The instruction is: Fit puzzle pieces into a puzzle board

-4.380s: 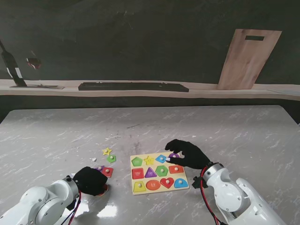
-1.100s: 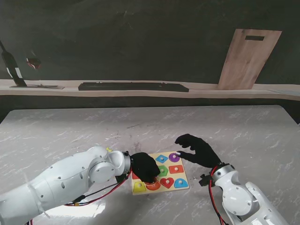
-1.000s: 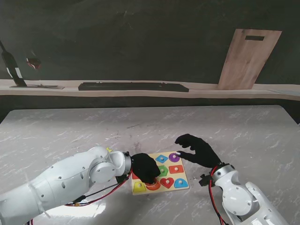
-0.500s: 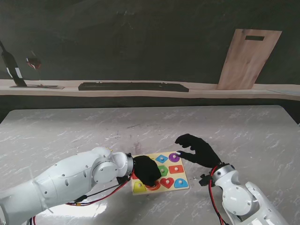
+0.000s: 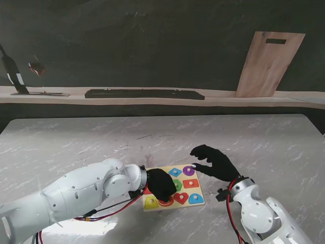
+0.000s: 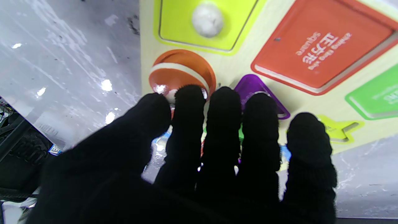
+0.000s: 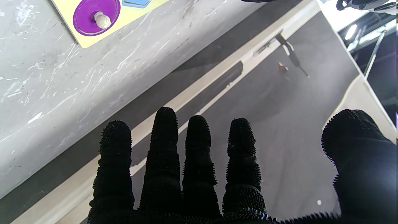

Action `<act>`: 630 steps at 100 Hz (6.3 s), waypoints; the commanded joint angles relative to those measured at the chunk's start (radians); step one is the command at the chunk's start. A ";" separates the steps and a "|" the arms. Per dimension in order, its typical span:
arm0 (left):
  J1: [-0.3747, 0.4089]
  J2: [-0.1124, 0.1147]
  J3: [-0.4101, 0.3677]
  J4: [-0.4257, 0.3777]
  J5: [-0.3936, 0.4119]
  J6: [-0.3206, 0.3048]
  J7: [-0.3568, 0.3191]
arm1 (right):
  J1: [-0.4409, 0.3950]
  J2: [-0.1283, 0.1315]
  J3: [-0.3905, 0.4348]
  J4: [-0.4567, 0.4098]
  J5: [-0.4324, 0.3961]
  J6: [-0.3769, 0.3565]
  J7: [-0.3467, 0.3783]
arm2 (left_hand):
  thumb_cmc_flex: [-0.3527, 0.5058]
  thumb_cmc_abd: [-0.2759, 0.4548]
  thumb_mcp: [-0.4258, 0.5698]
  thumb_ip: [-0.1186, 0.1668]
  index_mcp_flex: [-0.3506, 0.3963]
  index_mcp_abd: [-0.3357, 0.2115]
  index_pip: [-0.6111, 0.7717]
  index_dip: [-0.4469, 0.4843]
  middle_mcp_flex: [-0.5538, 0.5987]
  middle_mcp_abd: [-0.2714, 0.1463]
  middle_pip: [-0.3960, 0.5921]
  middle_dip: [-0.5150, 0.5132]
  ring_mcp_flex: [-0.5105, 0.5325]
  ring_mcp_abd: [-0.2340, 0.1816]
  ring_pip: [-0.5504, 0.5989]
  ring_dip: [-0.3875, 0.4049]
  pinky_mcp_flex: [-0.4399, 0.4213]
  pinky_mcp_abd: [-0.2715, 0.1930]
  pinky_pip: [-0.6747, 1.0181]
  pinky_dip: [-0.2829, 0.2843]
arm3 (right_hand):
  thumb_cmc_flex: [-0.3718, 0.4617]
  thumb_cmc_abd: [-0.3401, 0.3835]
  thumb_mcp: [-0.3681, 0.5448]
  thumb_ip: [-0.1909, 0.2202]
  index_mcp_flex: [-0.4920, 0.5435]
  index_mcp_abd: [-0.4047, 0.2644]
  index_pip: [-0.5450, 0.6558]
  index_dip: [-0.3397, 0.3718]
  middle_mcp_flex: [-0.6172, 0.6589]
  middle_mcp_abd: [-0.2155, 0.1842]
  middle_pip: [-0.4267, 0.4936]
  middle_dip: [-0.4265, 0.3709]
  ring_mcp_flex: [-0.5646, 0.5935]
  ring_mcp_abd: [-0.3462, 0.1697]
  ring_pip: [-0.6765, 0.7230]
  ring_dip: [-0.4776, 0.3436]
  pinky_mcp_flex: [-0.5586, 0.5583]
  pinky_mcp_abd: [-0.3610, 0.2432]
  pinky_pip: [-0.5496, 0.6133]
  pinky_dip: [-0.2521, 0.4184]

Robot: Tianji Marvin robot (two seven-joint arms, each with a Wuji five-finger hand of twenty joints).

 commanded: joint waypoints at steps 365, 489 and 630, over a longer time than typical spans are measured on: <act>-0.003 -0.019 0.032 0.056 0.087 -0.032 0.102 | -0.004 -0.006 -0.001 0.000 0.006 -0.003 0.003 | 0.144 -0.156 0.160 -0.064 -0.221 -0.049 -0.092 0.010 -0.096 -0.063 -0.083 0.257 -0.101 -0.074 -0.047 0.074 -0.098 -0.086 -0.018 -0.010 | -0.021 0.021 -0.011 0.027 0.018 -0.019 -0.015 0.011 0.043 -0.025 0.008 0.008 0.024 -0.013 0.011 0.018 -0.012 0.011 0.014 0.018; -0.008 0.011 0.032 0.011 0.179 0.034 0.097 | -0.002 -0.006 0.000 0.001 0.008 -0.001 0.004 | -0.033 0.113 -0.527 -0.046 -0.169 0.024 -0.338 0.087 -0.179 -0.021 -0.021 0.130 -0.143 -0.036 -0.079 0.064 -0.141 -0.062 -0.056 -0.008 | -0.018 0.022 -0.011 0.027 0.019 -0.020 -0.015 0.012 0.043 -0.025 0.008 0.008 0.025 -0.014 0.011 0.018 -0.013 0.011 0.014 0.018; 0.637 0.110 -0.877 -0.340 0.539 0.009 0.139 | 0.015 -0.007 -0.038 0.008 -0.041 0.017 -0.024 | 0.119 0.245 -0.851 -0.036 -0.335 0.049 -0.695 -0.092 -0.459 0.052 -0.429 -0.284 -0.334 -0.005 -0.390 -0.113 -0.307 -0.074 -0.191 -0.065 | -0.024 0.025 -0.011 0.028 -0.008 -0.016 -0.023 0.005 0.031 -0.029 0.011 0.009 0.017 -0.018 0.009 0.016 -0.013 0.007 0.014 0.017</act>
